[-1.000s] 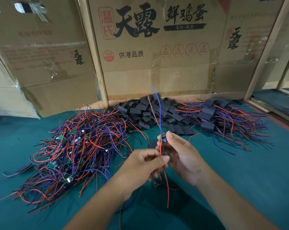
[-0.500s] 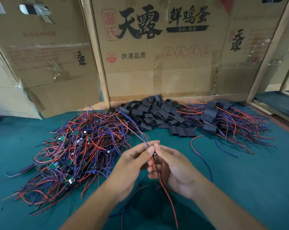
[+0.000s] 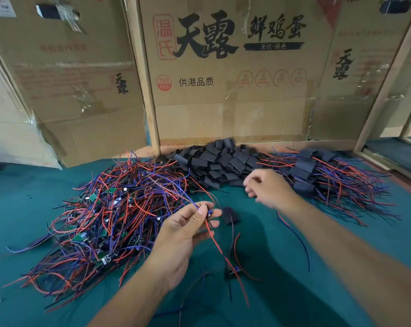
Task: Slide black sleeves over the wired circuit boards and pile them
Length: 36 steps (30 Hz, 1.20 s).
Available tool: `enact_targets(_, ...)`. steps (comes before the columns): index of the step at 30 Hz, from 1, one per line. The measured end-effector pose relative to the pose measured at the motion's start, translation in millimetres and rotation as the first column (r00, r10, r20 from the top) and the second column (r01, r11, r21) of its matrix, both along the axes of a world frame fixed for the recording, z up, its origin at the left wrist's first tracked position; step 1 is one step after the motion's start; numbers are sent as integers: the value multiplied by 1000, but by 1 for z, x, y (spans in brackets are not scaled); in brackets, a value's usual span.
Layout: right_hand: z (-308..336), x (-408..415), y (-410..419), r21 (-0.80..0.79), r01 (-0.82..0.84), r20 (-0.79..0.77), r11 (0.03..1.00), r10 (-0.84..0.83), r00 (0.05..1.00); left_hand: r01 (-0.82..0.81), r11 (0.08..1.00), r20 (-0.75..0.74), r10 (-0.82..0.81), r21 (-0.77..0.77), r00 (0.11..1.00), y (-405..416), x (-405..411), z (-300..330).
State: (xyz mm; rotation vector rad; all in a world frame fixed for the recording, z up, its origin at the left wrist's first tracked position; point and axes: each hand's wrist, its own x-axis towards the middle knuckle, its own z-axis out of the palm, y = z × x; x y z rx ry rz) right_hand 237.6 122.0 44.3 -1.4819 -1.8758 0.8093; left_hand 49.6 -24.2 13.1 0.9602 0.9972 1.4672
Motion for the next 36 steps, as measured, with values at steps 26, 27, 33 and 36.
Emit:
enact_targets(26,-23,-10,101,326,-164,754,931,-151,640,64,995,47,-60,-71,997,0,7,0)
enact_targets(27,-25,-12,102,306,-164,765,938,-139,629,66,995,46,-62,-71,997,-1,7,-1)
enact_targets(33,-35,-28,120,379,-174,854,909,-271,444,53,997,22,-52,-58,998,3,2,-3)
enact_targets(36,-37,-28,119,412,-186,843,892,-296,449,41,997,18,-40,-64,999,2,2,-3)
